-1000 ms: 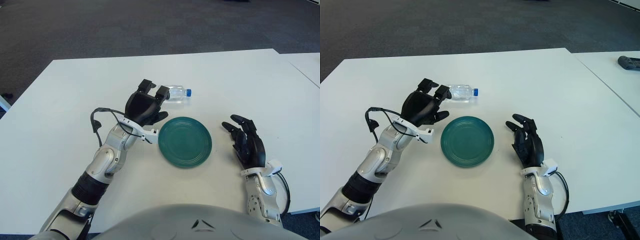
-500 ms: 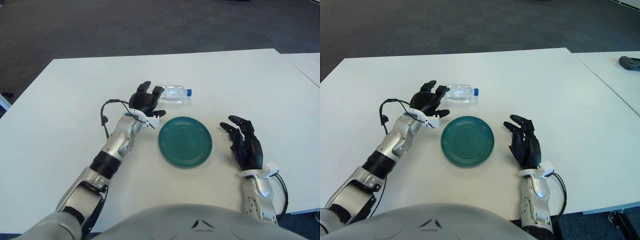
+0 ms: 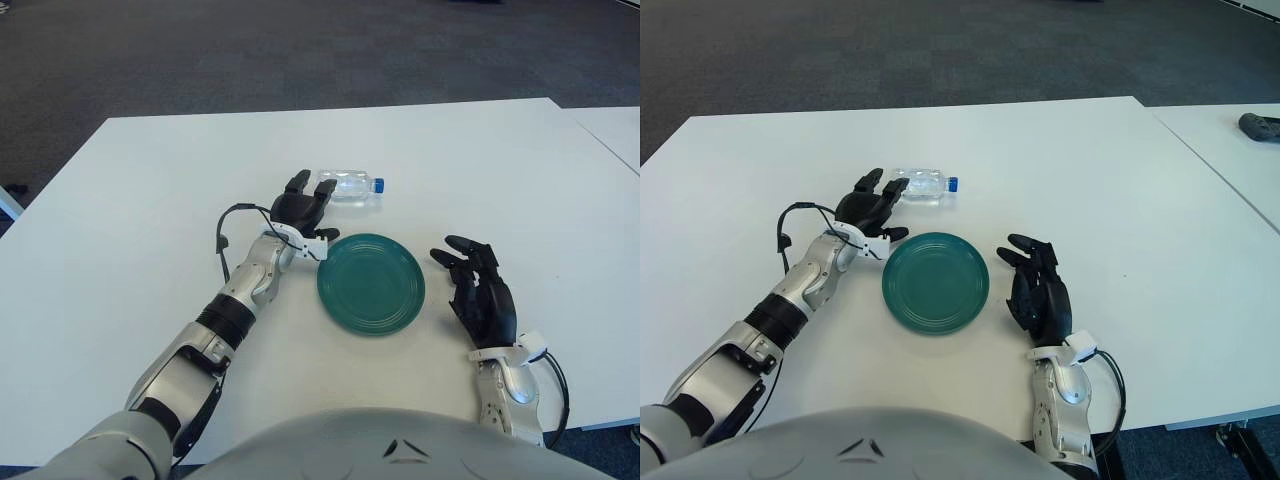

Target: Put the bottle into the plate.

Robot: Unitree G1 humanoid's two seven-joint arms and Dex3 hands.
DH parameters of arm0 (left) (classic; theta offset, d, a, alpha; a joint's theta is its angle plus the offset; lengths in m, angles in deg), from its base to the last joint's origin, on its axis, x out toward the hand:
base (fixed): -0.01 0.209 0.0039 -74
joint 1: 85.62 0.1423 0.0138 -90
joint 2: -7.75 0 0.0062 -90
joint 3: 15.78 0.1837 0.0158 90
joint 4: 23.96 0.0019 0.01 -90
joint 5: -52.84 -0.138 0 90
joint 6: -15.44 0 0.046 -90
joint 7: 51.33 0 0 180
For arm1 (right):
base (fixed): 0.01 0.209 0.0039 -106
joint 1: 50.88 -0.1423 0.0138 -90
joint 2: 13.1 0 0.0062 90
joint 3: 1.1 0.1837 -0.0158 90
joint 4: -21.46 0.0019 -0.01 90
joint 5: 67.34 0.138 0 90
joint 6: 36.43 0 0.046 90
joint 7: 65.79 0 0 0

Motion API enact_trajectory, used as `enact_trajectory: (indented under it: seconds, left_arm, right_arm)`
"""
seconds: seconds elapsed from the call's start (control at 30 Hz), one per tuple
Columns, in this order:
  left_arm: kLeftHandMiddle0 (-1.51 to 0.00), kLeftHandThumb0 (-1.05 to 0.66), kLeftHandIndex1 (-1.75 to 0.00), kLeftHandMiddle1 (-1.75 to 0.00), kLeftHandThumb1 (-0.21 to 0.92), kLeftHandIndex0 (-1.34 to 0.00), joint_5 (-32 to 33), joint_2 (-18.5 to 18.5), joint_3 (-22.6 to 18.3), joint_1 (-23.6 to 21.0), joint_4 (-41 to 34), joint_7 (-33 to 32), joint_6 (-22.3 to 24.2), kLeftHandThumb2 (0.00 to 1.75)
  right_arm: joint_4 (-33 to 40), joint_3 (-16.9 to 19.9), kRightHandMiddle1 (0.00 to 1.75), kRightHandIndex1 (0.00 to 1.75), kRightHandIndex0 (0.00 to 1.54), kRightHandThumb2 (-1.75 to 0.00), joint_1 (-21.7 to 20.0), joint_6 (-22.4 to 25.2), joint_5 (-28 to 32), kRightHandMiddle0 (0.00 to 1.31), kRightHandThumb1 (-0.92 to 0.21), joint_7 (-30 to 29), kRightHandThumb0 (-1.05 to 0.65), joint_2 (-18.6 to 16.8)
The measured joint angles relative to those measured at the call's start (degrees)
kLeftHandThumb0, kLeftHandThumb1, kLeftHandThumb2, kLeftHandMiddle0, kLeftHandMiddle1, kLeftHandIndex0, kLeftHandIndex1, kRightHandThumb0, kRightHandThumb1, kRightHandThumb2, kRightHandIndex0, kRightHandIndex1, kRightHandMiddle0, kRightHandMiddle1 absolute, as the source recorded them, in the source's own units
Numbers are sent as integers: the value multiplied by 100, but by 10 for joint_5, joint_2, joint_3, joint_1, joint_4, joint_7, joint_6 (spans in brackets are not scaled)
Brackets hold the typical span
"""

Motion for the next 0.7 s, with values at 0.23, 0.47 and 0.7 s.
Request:
enact_trajectory:
  seconds: [0.23,0.47,0.7]
  left_arm:
    - [0,-105,0,0,92,0,10,7,12,-34,46,-9,-2,80]
    - [0,-105,0,0,92,0,17,19,25,-65,82,-24,-7,74]
    - [0,-105,0,0,92,0,20,28,38,-78,83,-32,-13,68]
  right_arm:
    - [7,-11,119,99,56,-69,13,-4,-7,22,-92,-5,-64,-6]
    - [7,-18,118,98,56,-69,16,-11,-9,19,-92,-5,-65,-6]
    - [2,-20,118,98,57,-67,16,-18,-11,19,-92,-3,-67,-6]
